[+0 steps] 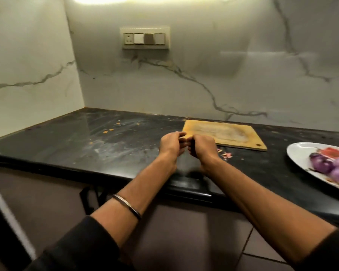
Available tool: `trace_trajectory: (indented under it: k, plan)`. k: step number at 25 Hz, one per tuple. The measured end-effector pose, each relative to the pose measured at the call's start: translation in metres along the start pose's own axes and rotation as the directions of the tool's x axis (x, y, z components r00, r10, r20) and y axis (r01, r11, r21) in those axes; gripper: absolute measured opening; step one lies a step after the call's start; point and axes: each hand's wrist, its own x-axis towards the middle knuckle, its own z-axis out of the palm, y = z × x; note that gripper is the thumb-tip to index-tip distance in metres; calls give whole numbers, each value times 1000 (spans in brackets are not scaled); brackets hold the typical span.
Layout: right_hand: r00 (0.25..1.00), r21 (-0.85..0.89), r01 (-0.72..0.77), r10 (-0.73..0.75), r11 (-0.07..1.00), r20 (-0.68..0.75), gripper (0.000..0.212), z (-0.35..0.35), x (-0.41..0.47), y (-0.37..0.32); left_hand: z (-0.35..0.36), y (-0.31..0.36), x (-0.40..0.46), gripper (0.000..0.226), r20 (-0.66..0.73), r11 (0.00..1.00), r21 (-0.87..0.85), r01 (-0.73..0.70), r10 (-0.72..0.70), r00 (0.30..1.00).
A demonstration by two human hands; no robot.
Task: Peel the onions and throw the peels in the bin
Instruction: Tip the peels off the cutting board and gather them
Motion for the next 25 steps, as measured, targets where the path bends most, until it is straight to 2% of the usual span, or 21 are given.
trace_trajectory:
  k: [3, 5, 7, 9, 11, 12, 13, 15, 17, 20, 21, 23, 24, 25]
  plan:
    - [985, -313, 129, -157, 941, -67, 26, -58, 22, 8, 35, -21, 10, 23, 167, 934, 342, -105, 50, 985]
    - [969, -512, 180, -241, 840, -55, 24, -91, 37, 14, 50, -32, 22, 26, 233, 798, 544, -261, 155, 960]
    - [968, -644, 208, -251, 736, 26, 32, -119, 51, 23, 62, -41, 35, 30, 373, 610, 676, -415, 203, 905]
    - [976, -709, 212, -187, 672, 114, 41, -134, 63, 32, 69, -53, 50, 31, 518, 409, 748, -522, 132, 845]
    - [975, -781, 221, -100, 584, 201, 48, -137, 69, 41, 72, -63, 60, 35, 577, 236, 792, -563, 10, 817]
    - [967, -815, 239, -56, 528, 248, 51, -135, 72, 43, 74, -66, 63, 42, 588, 186, 799, -572, -42, 808]
    - [956, -836, 267, -23, 479, 293, 53, -133, 73, 43, 76, -66, 65, 51, 596, 186, 797, -575, -86, 798]
    - [930, -834, 329, 1, 442, 367, 54, -131, 69, 42, 77, -62, 61, 61, 621, 267, 774, -574, -139, 771]
    - [892, -796, 415, -26, 440, 451, 53, -133, 60, 42, 68, -61, 53, 63, 652, 330, 740, -586, -136, 746]
    - [827, -720, 520, -58, 460, 559, 54, -147, 39, 46, 44, -55, 42, 63, 730, 423, 652, -629, -125, 672]
    - [809, -684, 535, -67, 497, 584, 56, -154, 34, 47, 36, -52, 39, 59, 733, 454, 627, -633, -69, 677]
    - [819, -637, 498, -79, 589, 568, 52, -163, 36, 39, 31, -41, 43, 47, 647, 515, 615, -597, 104, 755]
    - [845, -649, 460, -73, 606, 530, 50, -164, 42, 35, 33, -37, 48, 44, 593, 522, 640, -563, 130, 795]
    - [869, -693, 425, -48, 582, 492, 51, -161, 48, 31, 37, -33, 50, 45, 567, 476, 696, -537, 94, 818]
